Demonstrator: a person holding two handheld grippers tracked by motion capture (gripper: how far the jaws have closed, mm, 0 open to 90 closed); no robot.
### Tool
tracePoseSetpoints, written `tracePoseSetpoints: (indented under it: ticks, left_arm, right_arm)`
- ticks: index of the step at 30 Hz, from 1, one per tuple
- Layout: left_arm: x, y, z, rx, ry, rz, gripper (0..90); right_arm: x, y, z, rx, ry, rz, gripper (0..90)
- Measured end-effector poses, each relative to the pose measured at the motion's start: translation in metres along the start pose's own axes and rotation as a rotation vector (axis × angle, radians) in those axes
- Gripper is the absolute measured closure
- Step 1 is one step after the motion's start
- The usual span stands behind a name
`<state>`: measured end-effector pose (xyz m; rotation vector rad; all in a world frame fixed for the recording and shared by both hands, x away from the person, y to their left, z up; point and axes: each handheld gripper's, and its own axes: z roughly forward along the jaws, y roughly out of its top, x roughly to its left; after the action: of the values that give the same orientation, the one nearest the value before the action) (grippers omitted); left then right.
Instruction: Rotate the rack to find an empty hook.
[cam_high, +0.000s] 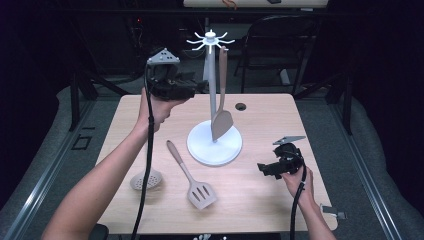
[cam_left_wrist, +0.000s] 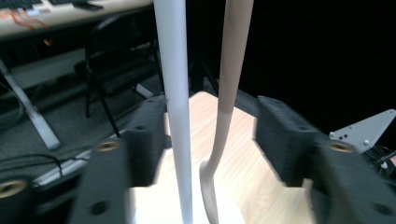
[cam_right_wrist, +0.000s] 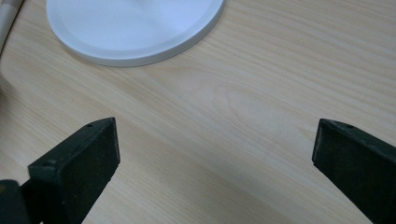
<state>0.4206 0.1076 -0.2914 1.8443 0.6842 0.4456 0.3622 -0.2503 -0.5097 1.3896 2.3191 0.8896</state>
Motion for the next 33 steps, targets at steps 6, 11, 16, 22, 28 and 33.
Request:
tracePoseSetpoints:
  ticks: [6, 11, 16, 22, 28, 33]
  left_arm:
    - [-0.006, 0.013, -0.011, -0.067, 0.014, 0.046, 75.6]
    - [-0.008, 0.025, -0.015, -0.107, 0.017, 0.073, 88.5]
    - [-0.009, 0.031, -0.013, -0.113, 0.043, 0.083, 90.0]
    - [-0.003, 0.04, -0.012, -0.125, 0.079, 0.073, 90.0]
    - [0.004, 0.042, -0.011, -0.114, 0.108, 0.06, 90.0]
    - [0.007, 0.042, -0.011, -0.113, 0.123, 0.061, 90.0]
  right_arm:
    - [0.0, 0.0, 0.001, 0.01, -0.007, -0.004, 1.1]
    - [0.001, 0.0, 0.002, 0.033, -0.013, -0.009, 4.6]
    - [0.0, -0.001, 0.001, 0.021, -0.018, -0.009, 4.4]
    - [0.0, 0.0, 0.001, 0.026, -0.014, -0.012, 4.3]
    - [0.0, -0.001, 0.001, 0.03, -0.016, -0.013, 4.3]
    - [0.0, 0.0, 0.001, 0.034, -0.012, -0.012, 4.3]
